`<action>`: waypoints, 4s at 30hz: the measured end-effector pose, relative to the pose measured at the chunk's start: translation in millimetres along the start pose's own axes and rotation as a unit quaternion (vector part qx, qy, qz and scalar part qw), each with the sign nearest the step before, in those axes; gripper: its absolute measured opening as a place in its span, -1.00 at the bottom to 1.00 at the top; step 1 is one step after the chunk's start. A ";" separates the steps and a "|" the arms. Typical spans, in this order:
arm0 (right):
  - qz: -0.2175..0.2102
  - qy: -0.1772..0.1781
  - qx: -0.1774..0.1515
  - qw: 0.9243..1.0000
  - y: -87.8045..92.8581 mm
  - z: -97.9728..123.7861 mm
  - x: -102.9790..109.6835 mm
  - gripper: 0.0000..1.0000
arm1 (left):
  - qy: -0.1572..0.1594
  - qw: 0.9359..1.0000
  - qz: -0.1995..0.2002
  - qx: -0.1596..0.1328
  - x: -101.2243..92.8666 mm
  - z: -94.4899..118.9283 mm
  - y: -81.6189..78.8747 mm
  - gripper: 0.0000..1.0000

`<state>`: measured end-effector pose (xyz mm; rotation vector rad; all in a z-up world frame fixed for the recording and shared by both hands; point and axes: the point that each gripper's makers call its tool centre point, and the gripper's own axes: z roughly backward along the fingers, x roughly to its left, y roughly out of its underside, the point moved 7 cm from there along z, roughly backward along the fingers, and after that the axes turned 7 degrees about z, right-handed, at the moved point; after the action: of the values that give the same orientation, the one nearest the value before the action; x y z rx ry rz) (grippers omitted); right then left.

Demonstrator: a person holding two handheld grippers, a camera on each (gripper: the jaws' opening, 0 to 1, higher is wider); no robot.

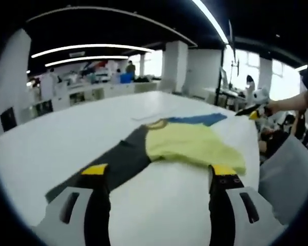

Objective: Fold the garment on the visible template until the final outline fits inside the template.

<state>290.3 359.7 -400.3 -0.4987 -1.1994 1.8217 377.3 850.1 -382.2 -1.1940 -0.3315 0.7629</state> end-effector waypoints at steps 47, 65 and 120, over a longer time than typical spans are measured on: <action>0.416 -0.145 0.101 0.892 32.6 -81.5 110.8 0.01 | 0.057 0.997 0.034 0.037 -66.4 -4.0 46.7 0.45; 0.520 -0.152 0.108 0.834 33.7 -110.5 122.8 -0.65 | 0.049 0.996 0.065 0.040 -65.9 0.5 62.5 0.40; 0.342 0.000 0.105 0.934 -158.9 -258.1 -17.8 -1.00 | 0.046 0.991 0.113 0.057 -67.0 -6.9 81.4 0.31</action>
<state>555.4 506.3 -379.9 -0.8663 -0.8613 2.4998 305.0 812.4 -449.2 -1.1660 -0.0741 0.9080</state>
